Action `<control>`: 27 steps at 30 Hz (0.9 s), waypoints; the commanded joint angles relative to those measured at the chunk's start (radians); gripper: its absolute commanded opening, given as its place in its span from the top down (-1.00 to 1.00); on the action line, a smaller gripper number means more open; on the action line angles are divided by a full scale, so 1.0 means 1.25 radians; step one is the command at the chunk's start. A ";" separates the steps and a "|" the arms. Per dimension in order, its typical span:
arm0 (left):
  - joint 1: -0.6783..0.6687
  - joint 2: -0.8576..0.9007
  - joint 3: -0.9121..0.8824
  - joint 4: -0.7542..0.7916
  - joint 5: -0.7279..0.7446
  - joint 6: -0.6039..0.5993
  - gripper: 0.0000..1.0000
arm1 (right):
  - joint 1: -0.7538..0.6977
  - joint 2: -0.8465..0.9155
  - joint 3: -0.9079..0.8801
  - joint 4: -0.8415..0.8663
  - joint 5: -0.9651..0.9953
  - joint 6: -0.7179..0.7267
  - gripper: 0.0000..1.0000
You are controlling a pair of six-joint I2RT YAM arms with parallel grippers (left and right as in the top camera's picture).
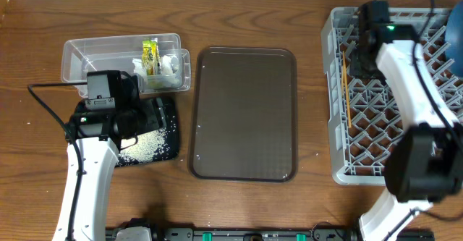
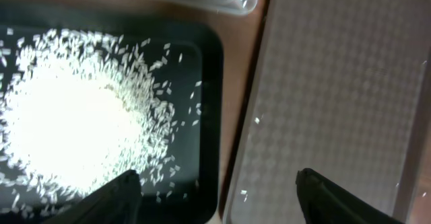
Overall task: Sort waste into correct bins and load items into the dishwasher rack
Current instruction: 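Lower the bowl into the rack and open the right gripper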
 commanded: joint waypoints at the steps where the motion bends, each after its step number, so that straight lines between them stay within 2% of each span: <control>1: 0.003 -0.006 0.005 -0.031 -0.022 0.003 -0.59 | -0.030 -0.076 0.000 -0.023 -0.257 -0.003 0.13; 4: 0.004 -0.006 0.005 -0.093 -0.023 0.004 -0.66 | -0.052 -0.115 0.000 -0.066 -0.325 -0.041 0.06; 10: 0.003 -0.026 0.004 -0.211 -0.089 0.036 -0.67 | -0.077 -0.186 -0.017 -0.134 -0.332 -0.074 0.01; 14: 0.003 -0.119 -0.020 -0.213 -0.089 0.036 -0.67 | -0.077 -0.272 -0.120 -0.060 -0.328 -0.074 -0.03; 18: 0.003 -0.271 -0.076 -0.180 -0.090 0.036 -0.67 | -0.077 -0.407 -0.296 0.095 -0.328 -0.044 -0.13; 20: 0.003 -0.358 -0.114 -0.158 -0.090 0.035 -0.68 | -0.077 -0.491 -0.403 0.192 -0.325 -0.045 -0.36; 21: 0.003 -0.402 -0.133 -0.150 -0.090 0.032 -0.68 | -0.077 -0.532 -0.453 0.233 -0.318 -0.044 -0.62; 22: 0.003 -0.442 -0.150 -0.145 -0.090 0.032 -0.83 | -0.077 -0.571 -0.500 0.269 -0.311 -0.045 -0.98; 27: 0.003 -0.559 -0.183 -0.109 -0.089 0.032 -0.85 | -0.077 -0.697 -0.655 0.354 -0.293 -0.045 -0.99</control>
